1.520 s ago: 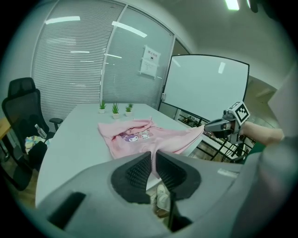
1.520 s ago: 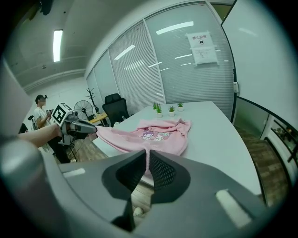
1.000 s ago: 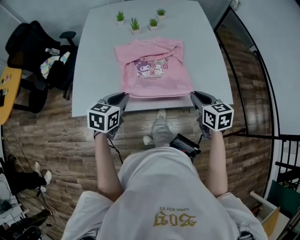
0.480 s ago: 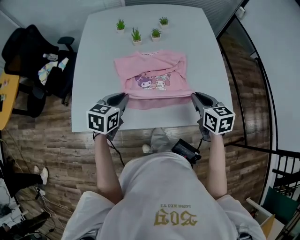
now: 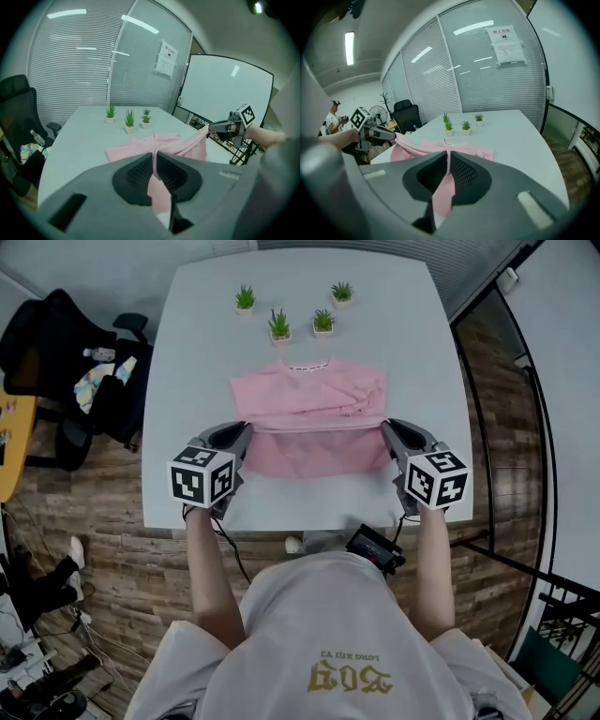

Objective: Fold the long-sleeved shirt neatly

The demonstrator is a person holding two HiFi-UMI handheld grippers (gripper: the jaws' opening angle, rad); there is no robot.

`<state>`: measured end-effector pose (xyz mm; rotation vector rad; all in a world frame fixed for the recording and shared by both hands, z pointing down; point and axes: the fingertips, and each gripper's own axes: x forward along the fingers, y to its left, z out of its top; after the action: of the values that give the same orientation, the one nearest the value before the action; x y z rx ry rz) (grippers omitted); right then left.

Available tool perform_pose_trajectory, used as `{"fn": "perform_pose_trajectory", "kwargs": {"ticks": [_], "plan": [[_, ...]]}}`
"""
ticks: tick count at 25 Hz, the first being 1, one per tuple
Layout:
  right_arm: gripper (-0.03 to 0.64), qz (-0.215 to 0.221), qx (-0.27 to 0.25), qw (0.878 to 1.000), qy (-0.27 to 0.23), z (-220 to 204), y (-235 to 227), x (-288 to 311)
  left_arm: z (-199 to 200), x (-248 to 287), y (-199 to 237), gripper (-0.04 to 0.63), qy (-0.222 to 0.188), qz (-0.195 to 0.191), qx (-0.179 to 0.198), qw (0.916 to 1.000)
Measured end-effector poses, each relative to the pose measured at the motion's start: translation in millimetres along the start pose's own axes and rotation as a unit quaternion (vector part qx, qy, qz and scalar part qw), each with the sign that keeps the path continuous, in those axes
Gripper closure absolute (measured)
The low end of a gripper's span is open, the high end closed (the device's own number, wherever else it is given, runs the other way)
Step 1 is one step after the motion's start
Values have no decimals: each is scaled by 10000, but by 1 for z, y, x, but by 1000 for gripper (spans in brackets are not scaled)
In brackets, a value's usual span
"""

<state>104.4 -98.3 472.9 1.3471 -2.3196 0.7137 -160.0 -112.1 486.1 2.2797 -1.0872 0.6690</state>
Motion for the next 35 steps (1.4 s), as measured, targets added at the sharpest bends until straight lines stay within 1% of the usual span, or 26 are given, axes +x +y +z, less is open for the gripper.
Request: {"fn": "perform_pose_trajectory", "kwargs": {"ticks": [8,14,18,23,30,32,34,35], "plan": [[581,248,-80,9996,46,35,-28,56,25,38,36,561,138,268,-153,9994],[581,406,-178,9989,137,51,-48,93,39,65,61,560,253,484,-284,9981],[581,442,-276,9980,360,46,-61,122,33,90,79,560,446,609,-459,9961],[580,443,-220,9973,542,31,-75,153,21,118,98,555,629,785,-704,9924],[578,355,-202,9968,683,14,-87,171,12,140,105,554,803,852,-895,9891],[554,276,-165,9974,642,12,-91,173,9,143,107,552,823,908,-963,9878],[494,198,-172,9979,595,13,-95,175,6,148,110,542,833,995,-1039,9861],[464,173,-176,9982,554,14,-96,176,5,150,111,519,832,1036,-1065,9854]]}}
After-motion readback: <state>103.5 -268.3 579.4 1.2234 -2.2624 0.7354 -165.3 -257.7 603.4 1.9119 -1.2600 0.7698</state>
